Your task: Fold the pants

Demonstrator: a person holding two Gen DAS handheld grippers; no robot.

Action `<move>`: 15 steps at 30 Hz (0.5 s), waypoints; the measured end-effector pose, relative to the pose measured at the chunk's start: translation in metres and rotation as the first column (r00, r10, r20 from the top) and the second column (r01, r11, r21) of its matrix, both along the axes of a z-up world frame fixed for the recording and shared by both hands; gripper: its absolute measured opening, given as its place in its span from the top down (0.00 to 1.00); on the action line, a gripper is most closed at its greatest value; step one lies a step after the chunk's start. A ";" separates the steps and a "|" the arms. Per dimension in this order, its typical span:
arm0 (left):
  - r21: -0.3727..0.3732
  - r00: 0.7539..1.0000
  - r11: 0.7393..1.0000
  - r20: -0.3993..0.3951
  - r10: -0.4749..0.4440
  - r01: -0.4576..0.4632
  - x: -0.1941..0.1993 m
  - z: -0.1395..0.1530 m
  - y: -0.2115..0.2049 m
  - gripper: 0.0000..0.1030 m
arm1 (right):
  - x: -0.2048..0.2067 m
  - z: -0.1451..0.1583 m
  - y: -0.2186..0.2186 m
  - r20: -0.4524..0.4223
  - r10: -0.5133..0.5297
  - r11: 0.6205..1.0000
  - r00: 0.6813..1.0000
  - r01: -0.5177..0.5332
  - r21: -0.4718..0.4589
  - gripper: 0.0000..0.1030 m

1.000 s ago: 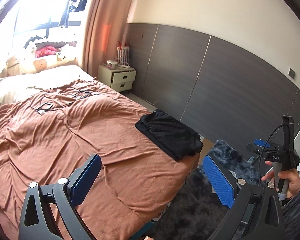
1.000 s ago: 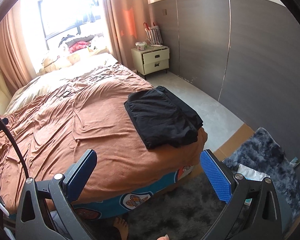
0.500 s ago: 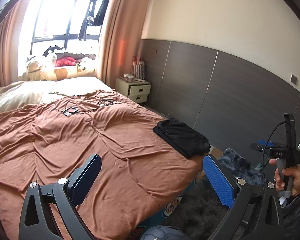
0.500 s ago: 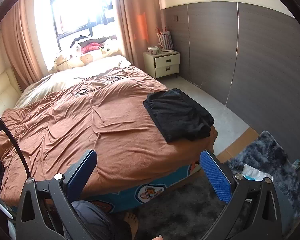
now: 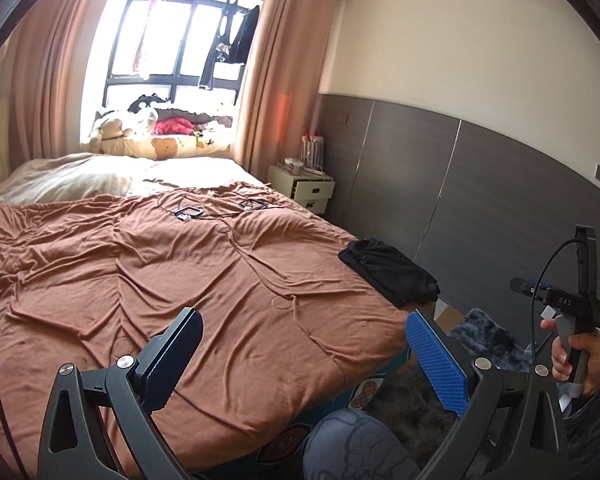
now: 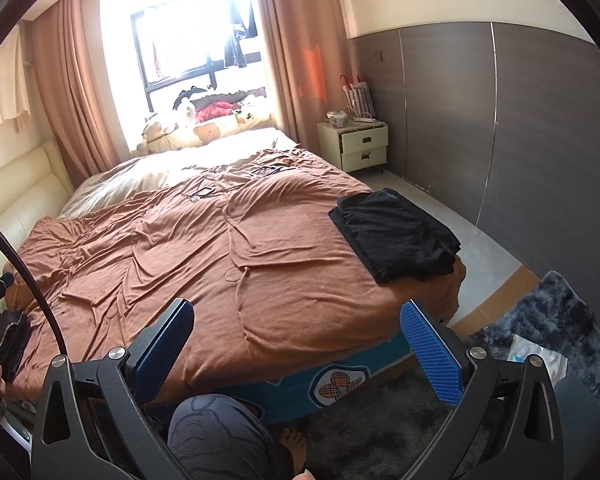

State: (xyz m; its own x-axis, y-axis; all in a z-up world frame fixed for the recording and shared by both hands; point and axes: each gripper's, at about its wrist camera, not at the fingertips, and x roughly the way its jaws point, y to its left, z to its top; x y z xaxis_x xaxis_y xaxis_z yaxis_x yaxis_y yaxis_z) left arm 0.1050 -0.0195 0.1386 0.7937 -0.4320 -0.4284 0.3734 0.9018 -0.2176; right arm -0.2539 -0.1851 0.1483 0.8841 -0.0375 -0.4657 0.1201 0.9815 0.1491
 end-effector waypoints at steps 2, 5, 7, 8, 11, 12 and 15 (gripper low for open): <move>-0.001 1.000 1.000 0.003 0.018 -0.018 -0.010 -0.005 0.008 0.00 | -0.003 -0.006 0.003 0.011 0.004 1.000 1.000 -0.004 0.008 0.00; 0.003 0.999 0.999 0.006 0.047 -0.047 -0.025 -0.011 0.022 0.00 | -0.010 -0.014 0.008 0.032 -0.007 1.000 0.999 0.006 0.023 0.00; 0.001 0.998 0.998 0.004 0.070 -0.070 -0.033 -0.014 0.030 0.00 | -0.014 -0.020 0.014 0.044 -0.010 1.000 0.999 0.009 0.023 0.00; -0.010 0.997 0.997 0.002 0.077 -0.077 -0.038 -0.015 0.034 0.00 | -0.015 -0.024 0.016 0.046 -0.013 1.000 0.999 0.012 0.021 0.00; 0.010 0.992 0.992 0.027 0.127 -0.127 -0.053 -0.016 0.043 0.00 | -0.018 -0.035 0.027 0.047 0.006 1.000 0.999 -0.007 0.013 0.00; 0.012 0.990 0.991 0.033 0.134 -0.135 -0.057 -0.015 0.046 0.00 | -0.020 -0.037 0.031 0.047 0.010 1.000 0.999 -0.010 0.014 0.00; 0.012 0.987 0.988 0.042 0.156 -0.156 -0.068 -0.017 0.052 0.00 | -0.024 -0.047 0.038 0.051 0.008 1.000 0.999 -0.009 0.025 0.00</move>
State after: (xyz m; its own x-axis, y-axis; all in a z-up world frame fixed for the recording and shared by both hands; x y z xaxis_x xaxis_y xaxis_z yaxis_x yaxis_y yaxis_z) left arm 0.0366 0.0327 0.1220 0.8676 -0.2954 -0.4000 0.2363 0.9527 -0.1910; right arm -0.2775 -0.1473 0.1017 0.9070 -0.0187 -0.4208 0.1033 0.9784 0.1791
